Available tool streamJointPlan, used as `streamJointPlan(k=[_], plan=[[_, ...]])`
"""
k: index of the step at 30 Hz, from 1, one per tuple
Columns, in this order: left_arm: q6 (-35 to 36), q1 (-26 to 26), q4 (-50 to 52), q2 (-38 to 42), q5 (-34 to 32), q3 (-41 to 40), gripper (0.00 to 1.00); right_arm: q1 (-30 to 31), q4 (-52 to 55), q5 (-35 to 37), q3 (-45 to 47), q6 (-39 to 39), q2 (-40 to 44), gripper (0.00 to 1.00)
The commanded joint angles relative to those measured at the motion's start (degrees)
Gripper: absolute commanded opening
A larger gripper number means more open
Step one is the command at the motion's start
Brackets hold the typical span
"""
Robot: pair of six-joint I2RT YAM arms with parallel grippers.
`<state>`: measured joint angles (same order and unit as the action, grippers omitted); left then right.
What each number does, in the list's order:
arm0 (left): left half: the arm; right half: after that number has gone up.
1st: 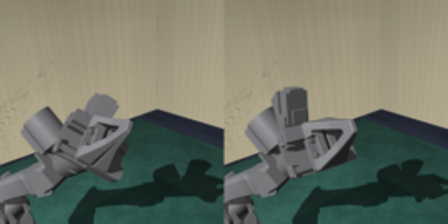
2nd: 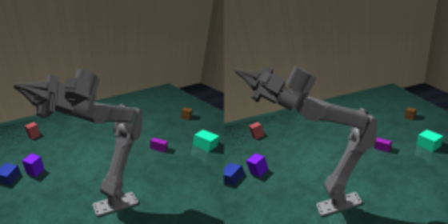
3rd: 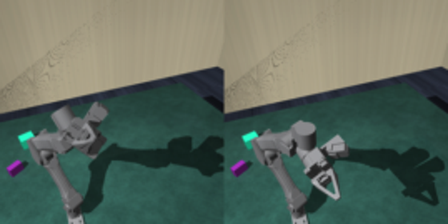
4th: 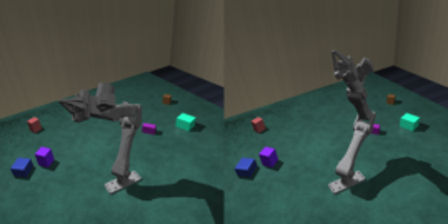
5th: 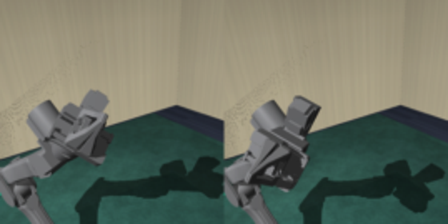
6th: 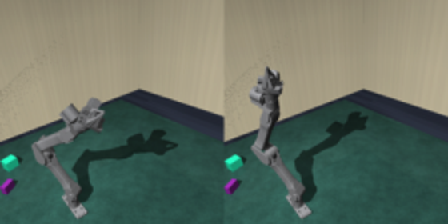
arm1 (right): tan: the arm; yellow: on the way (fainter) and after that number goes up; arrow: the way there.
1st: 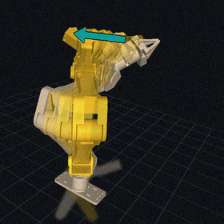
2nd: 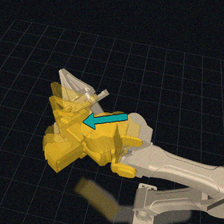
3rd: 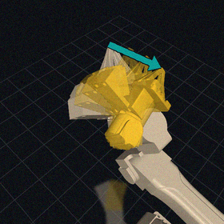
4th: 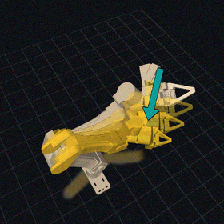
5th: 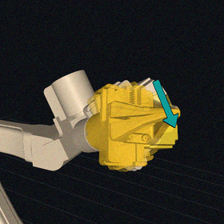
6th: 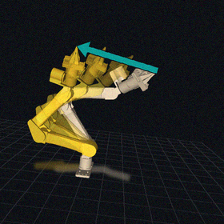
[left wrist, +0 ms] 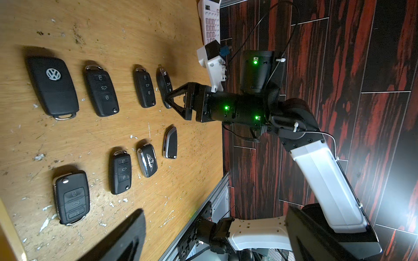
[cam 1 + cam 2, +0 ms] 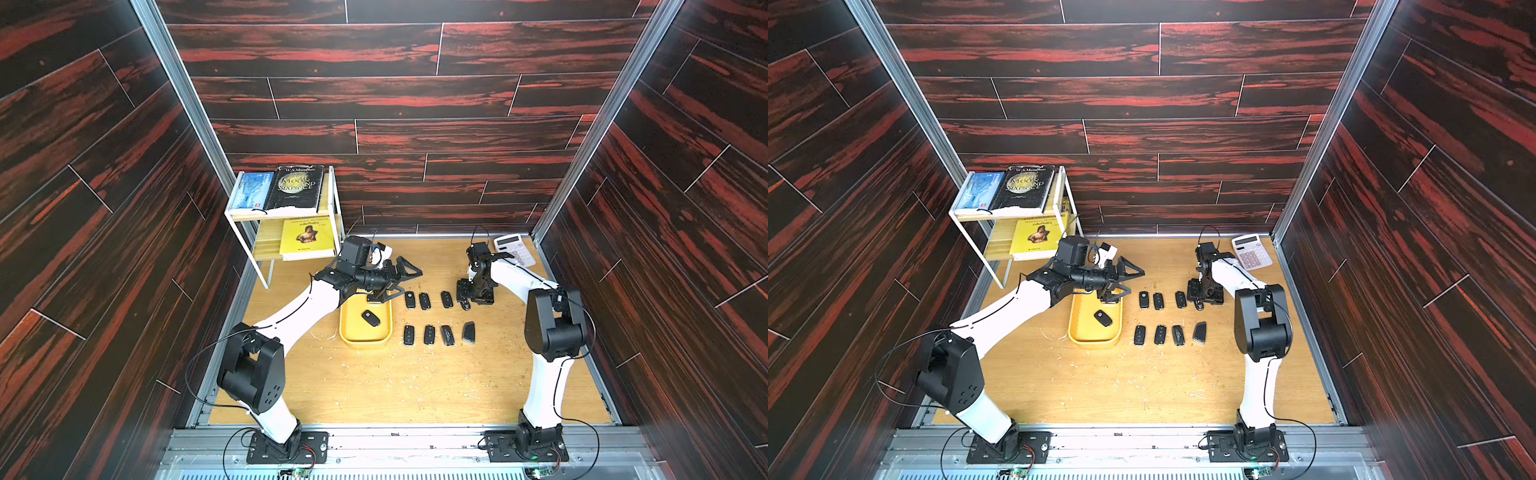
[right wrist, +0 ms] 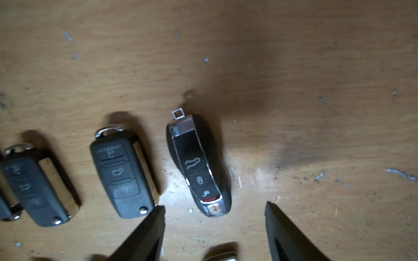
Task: Place the car key into the storage box
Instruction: Pick up the car key from the center of the board.
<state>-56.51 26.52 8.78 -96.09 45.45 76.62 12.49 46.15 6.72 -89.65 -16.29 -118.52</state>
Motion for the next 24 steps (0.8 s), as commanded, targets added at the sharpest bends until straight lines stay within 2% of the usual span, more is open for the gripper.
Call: streamJointPlan(k=[1, 8, 12, 15, 19, 24], plan=[[1.3, -0.2, 0.7, -0.1, 0.4, 1.3, 1.0, 0.0, 2.0, 0.3, -1.5, 0.8, -1.7, 0.74], [1.2, -0.2, -0.8, -0.2, 1.0, 1.1, 1.0, 0.0, 2.4, 0.9, -3.7, 1.3, -4.9, 0.7], [3.4, -0.3, 2.1, -0.1, -0.7, 1.5, 1.0, 0.1, 3.4, 1.4, -5.5, 1.6, -6.2, 0.68], [4.1, -0.3, 3.4, -1.0, -0.9, 1.7, 1.0, 0.2, 4.2, 1.5, -6.5, 1.9, -6.5, 0.64], [5.2, -0.3, 5.1, -1.7, -1.4, 2.1, 1.0, 0.6, 5.0, 2.4, -7.2, 2.4, -6.7, 0.54], [5.0, -0.3, 4.7, -1.6, -1.2, 2.1, 1.0, 0.9, 5.9, 1.6, -7.7, 2.6, -7.9, 0.5]])
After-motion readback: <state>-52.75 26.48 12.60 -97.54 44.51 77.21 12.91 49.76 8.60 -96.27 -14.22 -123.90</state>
